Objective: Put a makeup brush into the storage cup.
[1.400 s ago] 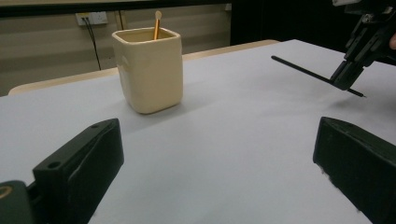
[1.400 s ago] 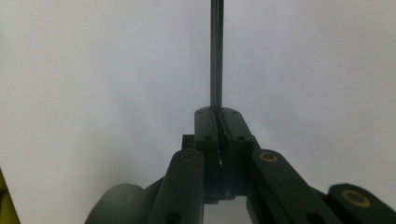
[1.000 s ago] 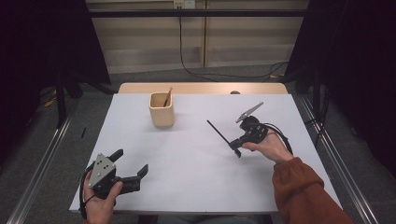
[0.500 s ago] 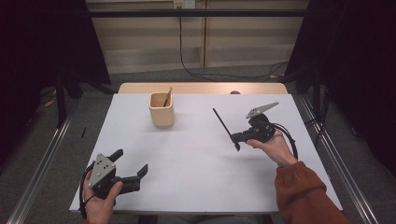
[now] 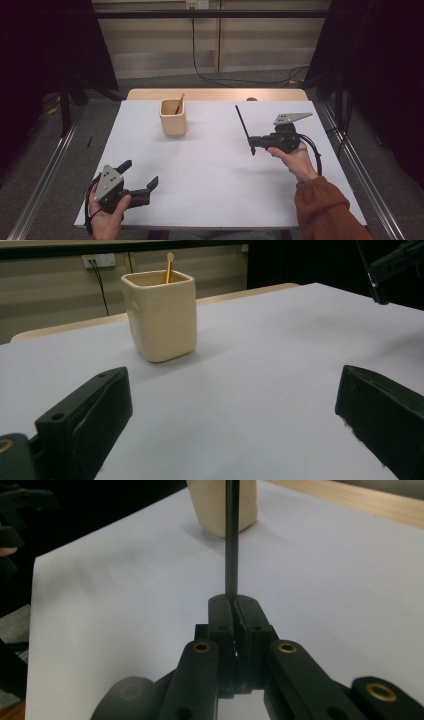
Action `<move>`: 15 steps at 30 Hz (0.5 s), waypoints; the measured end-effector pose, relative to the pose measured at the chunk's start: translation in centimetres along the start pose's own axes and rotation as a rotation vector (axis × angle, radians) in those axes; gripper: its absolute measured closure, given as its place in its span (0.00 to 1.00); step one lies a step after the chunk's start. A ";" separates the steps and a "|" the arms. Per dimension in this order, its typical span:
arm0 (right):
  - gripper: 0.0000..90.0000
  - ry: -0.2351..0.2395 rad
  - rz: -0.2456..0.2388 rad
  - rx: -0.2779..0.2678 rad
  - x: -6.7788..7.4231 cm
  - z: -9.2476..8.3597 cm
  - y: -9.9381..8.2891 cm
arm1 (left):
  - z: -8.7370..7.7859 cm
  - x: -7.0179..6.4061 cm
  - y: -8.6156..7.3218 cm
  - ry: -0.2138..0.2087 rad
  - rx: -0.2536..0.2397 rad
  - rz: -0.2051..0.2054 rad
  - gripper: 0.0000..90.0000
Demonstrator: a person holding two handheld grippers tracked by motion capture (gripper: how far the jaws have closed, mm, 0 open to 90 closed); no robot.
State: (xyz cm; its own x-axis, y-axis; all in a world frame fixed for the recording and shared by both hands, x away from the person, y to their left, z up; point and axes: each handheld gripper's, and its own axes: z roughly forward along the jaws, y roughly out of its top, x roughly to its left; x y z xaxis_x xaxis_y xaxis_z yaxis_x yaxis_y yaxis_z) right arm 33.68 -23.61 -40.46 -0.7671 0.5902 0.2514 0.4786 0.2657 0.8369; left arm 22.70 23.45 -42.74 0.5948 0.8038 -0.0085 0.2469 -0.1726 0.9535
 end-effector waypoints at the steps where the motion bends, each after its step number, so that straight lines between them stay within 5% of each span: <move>1: 0.96 0.004 -0.001 -0.018 0.0 -0.2 0.0 | 0.0 0.0 0.0 -0.003 0.002 0.000 0.02; 8: 0.96 0.036 -0.006 -0.113 0.1 -1.2 0.3 | -0.2 0.1 0.0 -0.010 -0.016 -0.003 0.01; 15: 0.96 0.065 -0.008 -0.103 0.5 -1.2 0.7 | -0.2 0.0 0.1 -0.012 -0.022 0.001 0.01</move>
State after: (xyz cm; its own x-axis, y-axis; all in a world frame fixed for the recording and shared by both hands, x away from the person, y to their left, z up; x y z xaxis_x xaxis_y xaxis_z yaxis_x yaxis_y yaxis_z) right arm 33.09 -24.03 -39.20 -0.7988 0.5364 0.2724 0.4280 0.1885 0.8839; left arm 22.53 23.55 -42.61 0.6042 0.7968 -0.0109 0.2297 -0.1611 0.9598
